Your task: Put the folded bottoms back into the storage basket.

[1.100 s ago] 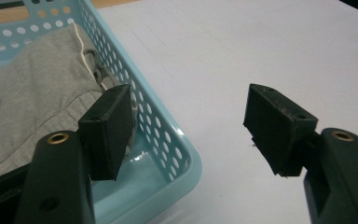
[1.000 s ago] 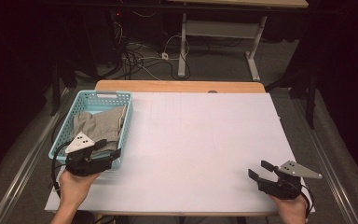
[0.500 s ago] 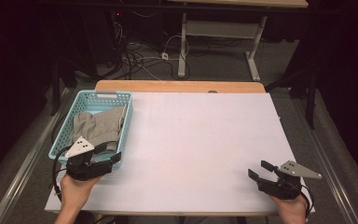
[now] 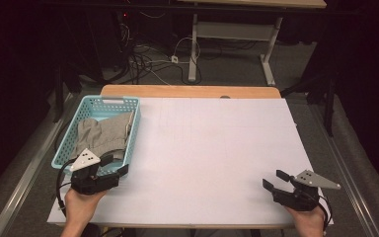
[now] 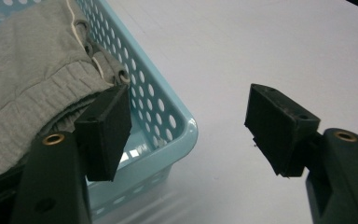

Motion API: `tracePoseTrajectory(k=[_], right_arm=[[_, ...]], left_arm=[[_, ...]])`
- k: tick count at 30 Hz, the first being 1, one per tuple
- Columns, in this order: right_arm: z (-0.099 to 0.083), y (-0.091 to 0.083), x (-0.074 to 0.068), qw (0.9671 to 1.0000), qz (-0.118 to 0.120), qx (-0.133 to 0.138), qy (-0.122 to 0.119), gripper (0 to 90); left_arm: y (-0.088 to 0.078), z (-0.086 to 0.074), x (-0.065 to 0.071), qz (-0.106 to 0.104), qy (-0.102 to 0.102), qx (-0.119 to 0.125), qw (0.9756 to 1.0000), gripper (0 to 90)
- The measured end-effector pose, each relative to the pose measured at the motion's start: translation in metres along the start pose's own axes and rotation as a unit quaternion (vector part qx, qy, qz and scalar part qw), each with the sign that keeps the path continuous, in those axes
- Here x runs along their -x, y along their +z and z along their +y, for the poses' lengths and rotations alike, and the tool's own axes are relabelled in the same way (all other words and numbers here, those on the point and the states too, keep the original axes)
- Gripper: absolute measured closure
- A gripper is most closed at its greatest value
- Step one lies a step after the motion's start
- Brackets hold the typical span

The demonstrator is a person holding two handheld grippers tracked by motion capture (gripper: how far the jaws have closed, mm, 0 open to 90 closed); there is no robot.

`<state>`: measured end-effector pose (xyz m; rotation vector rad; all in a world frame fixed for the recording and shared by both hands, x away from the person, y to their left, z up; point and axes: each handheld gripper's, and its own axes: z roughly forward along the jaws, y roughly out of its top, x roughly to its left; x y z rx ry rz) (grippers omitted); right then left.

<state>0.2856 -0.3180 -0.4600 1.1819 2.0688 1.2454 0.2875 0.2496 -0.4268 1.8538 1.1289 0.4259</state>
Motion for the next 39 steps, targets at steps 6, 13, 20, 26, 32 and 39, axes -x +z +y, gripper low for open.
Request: tracePoseTrajectory(k=[6,13,20,26,32,39], right_arm=[[0.000,0.000,-0.001,1.0000,0.001,0.000,0.000,35.0],[0.000,0.000,-0.001,1.0000,0.000,0.000,-0.001,35.0],[0.000,0.000,-0.001,1.0000,0.001,0.000,0.000,35.0],[0.000,0.000,-0.001,1.0000,0.001,0.000,-0.001,35.0],[0.000,-0.001,-0.001,1.0000,0.001,0.001,-0.002,35.0],[0.000,-0.003,-0.003,1.0000,0.004,0.004,-0.003,35.0]], left_arm=[[-0.001,-0.006,0.000,0.000,-0.002,0.000,1.0000,30.7],[-0.001,-0.010,0.002,0.001,-0.003,0.003,1.0000,30.7],[-0.003,-0.014,0.003,0.002,-0.004,0.013,0.9999,30.6],[-0.007,-0.017,0.006,0.000,-0.005,0.025,0.9997,30.5],[-0.011,-0.021,0.010,0.002,-0.002,0.030,0.9995,30.5],[-0.016,-0.028,0.012,0.004,0.000,0.037,0.9993,30.6]])
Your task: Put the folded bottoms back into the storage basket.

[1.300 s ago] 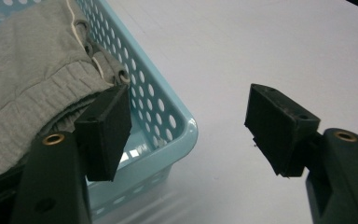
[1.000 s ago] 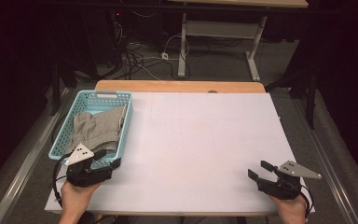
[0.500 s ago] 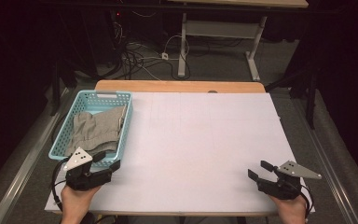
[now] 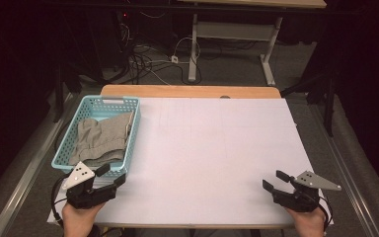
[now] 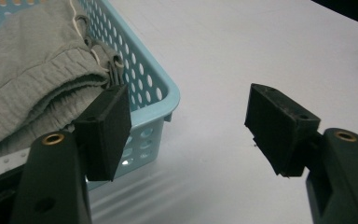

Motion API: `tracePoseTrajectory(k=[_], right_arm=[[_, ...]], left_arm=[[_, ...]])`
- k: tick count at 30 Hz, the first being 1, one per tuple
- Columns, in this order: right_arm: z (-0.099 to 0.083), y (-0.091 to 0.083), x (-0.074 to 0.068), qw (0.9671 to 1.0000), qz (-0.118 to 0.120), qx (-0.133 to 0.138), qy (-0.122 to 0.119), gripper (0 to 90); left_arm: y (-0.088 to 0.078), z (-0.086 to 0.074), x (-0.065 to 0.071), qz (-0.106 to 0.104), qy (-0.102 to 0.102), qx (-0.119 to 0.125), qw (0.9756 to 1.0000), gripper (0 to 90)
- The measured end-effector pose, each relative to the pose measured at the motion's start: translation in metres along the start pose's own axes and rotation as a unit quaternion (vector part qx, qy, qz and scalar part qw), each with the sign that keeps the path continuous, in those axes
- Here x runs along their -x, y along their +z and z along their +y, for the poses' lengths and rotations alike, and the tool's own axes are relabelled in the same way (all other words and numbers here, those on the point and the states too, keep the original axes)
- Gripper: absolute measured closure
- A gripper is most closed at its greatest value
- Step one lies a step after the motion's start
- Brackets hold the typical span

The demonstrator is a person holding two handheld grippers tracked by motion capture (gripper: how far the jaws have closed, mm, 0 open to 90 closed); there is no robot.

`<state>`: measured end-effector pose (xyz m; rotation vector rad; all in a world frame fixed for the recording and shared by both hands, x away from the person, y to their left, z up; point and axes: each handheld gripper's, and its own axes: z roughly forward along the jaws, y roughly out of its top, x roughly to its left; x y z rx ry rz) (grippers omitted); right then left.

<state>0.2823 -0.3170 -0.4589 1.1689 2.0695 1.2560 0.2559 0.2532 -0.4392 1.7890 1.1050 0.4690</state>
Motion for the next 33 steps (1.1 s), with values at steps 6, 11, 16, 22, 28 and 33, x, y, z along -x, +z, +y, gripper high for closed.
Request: tracePoseTrajectory(k=[6,11,16,22,28,33], right_arm=[[-0.003,-0.005,0.000,1.0000,0.004,0.004,0.002,34.8],[-0.004,-0.007,0.004,1.0000,0.005,0.006,0.006,34.8],[-0.003,-0.005,0.004,0.9999,0.009,0.007,0.002,34.8],[-0.003,-0.005,0.003,0.9999,0.011,0.005,0.001,34.8],[-0.003,-0.004,0.002,0.9999,0.010,0.001,0.000,34.8],[-0.004,-0.005,0.002,1.0000,0.009,0.002,0.001,34.8]], left_arm=[[0.000,-0.010,0.001,0.012,0.001,-0.021,0.9997,30.5],[-0.003,-0.016,-0.003,0.020,-0.010,-0.021,0.9995,30.5],[-0.009,-0.021,-0.006,0.026,-0.015,-0.020,0.9993,30.3],[-0.011,-0.027,-0.011,0.031,-0.028,-0.020,0.9989,30.2],[-0.009,-0.027,-0.011,0.028,-0.028,-0.019,0.9991,30.2],[-0.009,-0.026,-0.011,0.025,-0.028,-0.019,0.9991,30.4]])
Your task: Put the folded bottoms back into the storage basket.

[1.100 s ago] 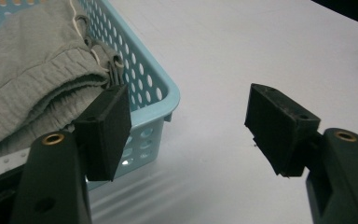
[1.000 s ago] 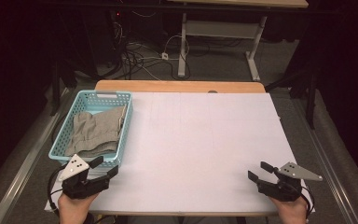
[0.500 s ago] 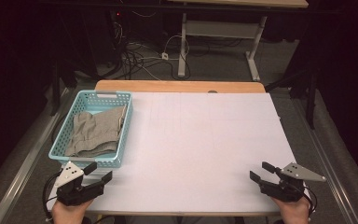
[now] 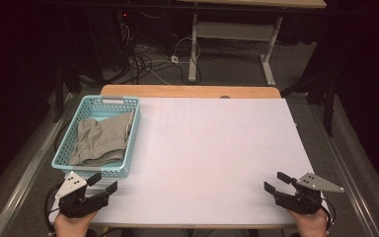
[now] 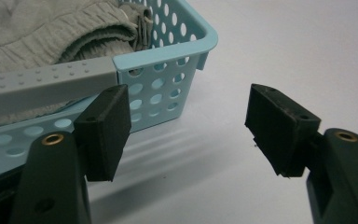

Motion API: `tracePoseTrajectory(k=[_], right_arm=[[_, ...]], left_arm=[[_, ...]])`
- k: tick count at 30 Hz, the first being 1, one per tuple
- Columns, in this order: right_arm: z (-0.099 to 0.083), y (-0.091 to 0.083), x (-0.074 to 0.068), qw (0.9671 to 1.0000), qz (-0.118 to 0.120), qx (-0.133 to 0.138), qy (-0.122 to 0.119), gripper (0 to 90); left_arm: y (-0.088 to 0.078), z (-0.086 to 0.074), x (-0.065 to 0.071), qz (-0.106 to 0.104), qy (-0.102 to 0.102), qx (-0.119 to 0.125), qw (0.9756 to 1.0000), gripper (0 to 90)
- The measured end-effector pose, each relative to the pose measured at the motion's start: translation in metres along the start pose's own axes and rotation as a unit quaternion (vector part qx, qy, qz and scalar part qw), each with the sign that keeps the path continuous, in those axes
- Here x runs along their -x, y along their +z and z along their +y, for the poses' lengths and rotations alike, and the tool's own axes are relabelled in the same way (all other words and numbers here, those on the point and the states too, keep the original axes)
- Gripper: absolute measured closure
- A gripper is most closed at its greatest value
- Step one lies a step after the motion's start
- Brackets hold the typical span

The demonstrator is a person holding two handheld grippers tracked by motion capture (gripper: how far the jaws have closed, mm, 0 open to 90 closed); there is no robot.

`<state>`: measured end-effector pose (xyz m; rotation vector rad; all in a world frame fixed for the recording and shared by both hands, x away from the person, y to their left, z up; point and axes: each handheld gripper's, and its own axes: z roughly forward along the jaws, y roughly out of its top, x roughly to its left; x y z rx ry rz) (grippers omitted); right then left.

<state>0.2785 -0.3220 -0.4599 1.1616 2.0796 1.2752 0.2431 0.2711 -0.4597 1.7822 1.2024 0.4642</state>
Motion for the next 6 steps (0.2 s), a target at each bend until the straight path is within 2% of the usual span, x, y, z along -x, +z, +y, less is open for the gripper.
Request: tracePoseTrajectory(k=[6], right_arm=[[0.0002,0.0006,-0.0001,1.0000,0.002,-0.001,-0.001,34.8]], left_arm=[[0.0003,0.0001,0.0006,-0.001,0.001,0.000,1.0000,30.6]])
